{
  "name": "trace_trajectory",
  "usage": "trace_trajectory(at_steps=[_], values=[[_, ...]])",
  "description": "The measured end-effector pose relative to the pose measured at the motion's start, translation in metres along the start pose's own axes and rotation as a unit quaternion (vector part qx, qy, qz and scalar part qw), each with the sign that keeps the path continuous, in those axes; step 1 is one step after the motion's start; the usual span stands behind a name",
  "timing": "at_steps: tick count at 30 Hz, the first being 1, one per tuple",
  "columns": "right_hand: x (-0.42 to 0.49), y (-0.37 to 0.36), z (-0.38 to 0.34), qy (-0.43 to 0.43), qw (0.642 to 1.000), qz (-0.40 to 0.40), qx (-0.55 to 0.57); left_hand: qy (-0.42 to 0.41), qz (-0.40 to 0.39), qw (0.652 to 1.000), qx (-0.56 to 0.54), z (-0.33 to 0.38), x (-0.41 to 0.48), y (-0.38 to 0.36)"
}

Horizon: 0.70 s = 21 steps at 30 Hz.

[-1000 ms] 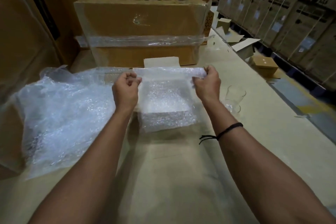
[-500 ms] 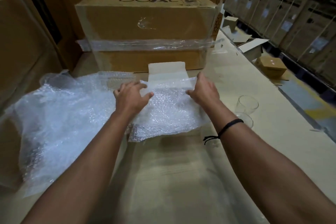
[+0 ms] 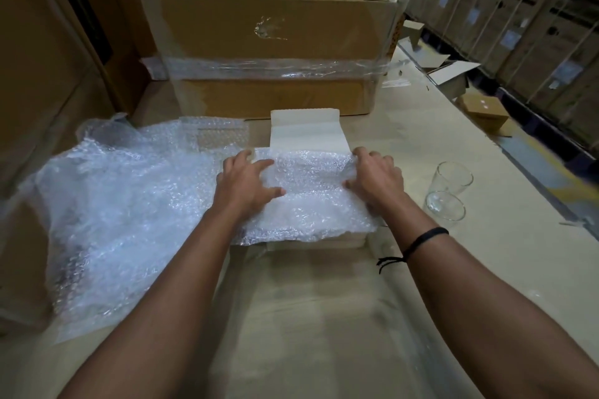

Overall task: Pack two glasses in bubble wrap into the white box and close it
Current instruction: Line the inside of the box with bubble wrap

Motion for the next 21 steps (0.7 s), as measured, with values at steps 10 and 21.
trace_trajectory(at_steps=[10,21], values=[[-0.017,0.003,-0.060,0.228,0.967,-0.035,-0.106,-0.138,-0.012,0.970,0.198,0.036,-0.002,0.003],[-0.010,-0.005,-0.052,0.226,0.960,-0.046,-0.159,-0.160,0.082,0.952,0.249,0.067,-0.001,0.019]])
Point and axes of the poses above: each hand's wrist, its own x-axis towards the middle knuckle, its own y-axis out of the back of the hand, z = x × y, the point moved 9 cm from there along x, towards the middle knuckle, and after that the axes turned 2 degrees about -x, right-handed, at the moved point
